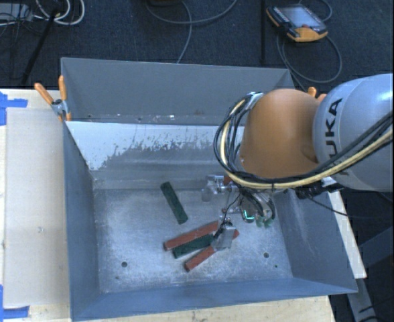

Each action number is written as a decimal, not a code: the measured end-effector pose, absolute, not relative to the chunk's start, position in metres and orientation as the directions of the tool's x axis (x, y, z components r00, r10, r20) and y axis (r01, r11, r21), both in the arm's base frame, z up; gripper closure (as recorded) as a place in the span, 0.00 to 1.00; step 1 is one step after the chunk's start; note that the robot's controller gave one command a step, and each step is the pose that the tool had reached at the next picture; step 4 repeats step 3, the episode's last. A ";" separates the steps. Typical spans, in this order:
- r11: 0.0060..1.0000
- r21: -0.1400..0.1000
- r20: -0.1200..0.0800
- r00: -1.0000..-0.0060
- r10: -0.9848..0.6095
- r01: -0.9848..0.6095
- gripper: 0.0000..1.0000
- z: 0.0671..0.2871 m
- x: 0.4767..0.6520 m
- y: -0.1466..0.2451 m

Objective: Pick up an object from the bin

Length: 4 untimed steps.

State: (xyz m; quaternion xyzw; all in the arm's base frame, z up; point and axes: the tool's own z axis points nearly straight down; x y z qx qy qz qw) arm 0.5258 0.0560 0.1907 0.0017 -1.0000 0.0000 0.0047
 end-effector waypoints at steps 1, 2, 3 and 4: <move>0.999 0.000 0.004 -0.999 0.047 0.047 0.00 0.067 0.506 0.035; 0.999 0.001 -0.004 -0.999 0.051 0.051 1.00 0.072 0.509 0.035; 0.999 0.000 -0.008 -0.998 -0.055 -0.055 1.00 0.216 0.511 0.022; 0.999 0.000 -0.008 -0.998 -0.055 -0.055 1.00 0.216 0.511 0.022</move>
Offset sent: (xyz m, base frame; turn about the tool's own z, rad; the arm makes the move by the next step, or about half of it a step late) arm -0.0185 -0.0209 -0.1206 0.0541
